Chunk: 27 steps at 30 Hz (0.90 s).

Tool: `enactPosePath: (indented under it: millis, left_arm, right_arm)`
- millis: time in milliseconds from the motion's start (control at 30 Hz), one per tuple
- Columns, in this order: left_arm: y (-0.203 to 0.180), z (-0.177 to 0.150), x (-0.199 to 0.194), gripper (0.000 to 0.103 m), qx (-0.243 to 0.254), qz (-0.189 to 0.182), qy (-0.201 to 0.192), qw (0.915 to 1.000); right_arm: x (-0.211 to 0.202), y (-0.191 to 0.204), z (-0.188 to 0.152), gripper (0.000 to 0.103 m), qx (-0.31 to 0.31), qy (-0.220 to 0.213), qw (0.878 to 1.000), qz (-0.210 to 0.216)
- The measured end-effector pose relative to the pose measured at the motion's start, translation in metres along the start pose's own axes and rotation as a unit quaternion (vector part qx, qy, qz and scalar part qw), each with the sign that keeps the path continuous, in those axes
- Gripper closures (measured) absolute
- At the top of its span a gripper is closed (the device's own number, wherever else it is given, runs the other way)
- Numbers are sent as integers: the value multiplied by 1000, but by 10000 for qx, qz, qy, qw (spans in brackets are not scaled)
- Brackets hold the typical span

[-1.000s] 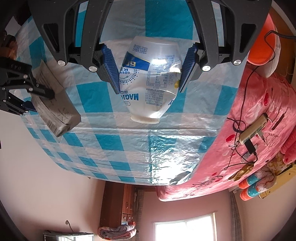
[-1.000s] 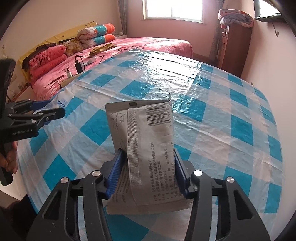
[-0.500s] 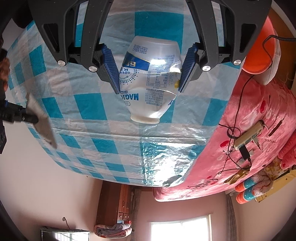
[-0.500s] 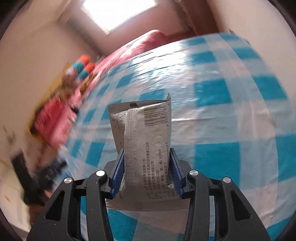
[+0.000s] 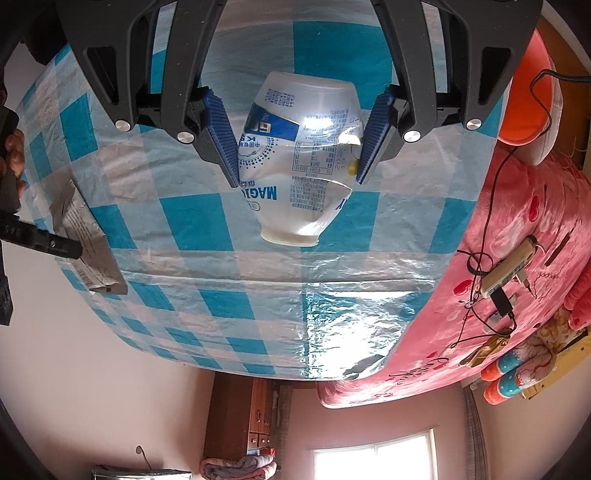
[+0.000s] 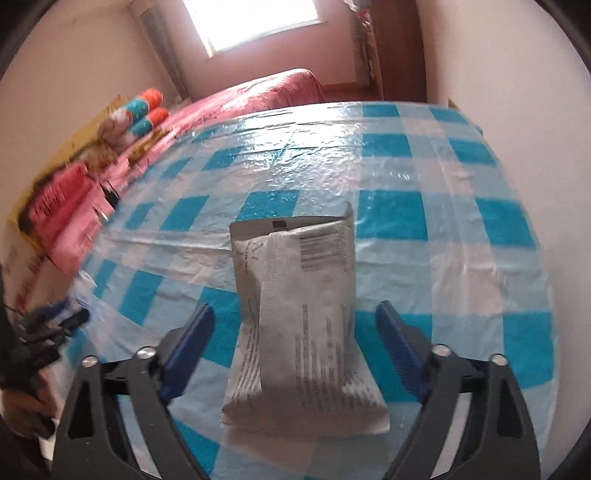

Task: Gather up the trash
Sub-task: 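Lift and carry the bottle and paper packet over to the orange bucket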

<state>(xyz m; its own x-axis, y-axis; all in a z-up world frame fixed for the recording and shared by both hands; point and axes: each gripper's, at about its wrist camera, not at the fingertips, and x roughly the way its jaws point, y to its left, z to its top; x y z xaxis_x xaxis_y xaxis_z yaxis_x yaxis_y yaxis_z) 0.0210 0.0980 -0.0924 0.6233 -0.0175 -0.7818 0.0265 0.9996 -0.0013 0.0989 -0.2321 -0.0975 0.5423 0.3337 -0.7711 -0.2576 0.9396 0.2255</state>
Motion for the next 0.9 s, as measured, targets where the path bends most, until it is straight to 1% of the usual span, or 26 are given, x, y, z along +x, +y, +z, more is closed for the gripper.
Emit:
enactPosePath:
  millis: [67, 200, 233, 267, 300, 333, 533, 667, 767, 900]
  left_arm:
    - [-1, 0, 1, 40, 11, 2, 12, 10000]
    - [-4, -1, 2, 40, 44, -1, 50, 10000]
    - [-5, -1, 3, 40, 51, -2, 56, 10000]
    - [-6, -2, 3, 40, 62, -5, 64, 10000]
    - [-6, -2, 4, 40, 68, -10, 69, 10000]
    - [-6, -2, 3, 40, 71, -12, 65, 10000]
    - [-7, -2, 2, 40, 39, -69, 15, 10000]
    - [-7, -3, -1, 40, 24, -101, -33, 9999]
    - [-5, -3, -4, 40, -8, -111, -89, 9999]
    - [2, -3, -12, 40, -92, -125, -204, 9997]
  right_arm:
    - [10, 9, 2, 12, -282, 98, 9992, -262]
    - [28, 15, 2, 12, -532, 233, 9971, -487]
    - [29, 17, 2, 12, -592, 202, 9964, -564]
    - [31, 19, 2, 13, -682, 195, 9953, -656]
    - [32, 21, 1, 17, -744, 167, 9944, -732]
    - [32, 22, 1, 25, -790, 119, 9941, -727]
    - [29, 25, 0, 37, -880, 59, 9937, -685]
    - [25, 30, 0, 43, -1011, -17, 9918, -783]
    - [21, 34, 2, 47, -1027, -68, 9917, -774]
    - [15, 46, 6, 47, -1126, -141, 9905, -774]
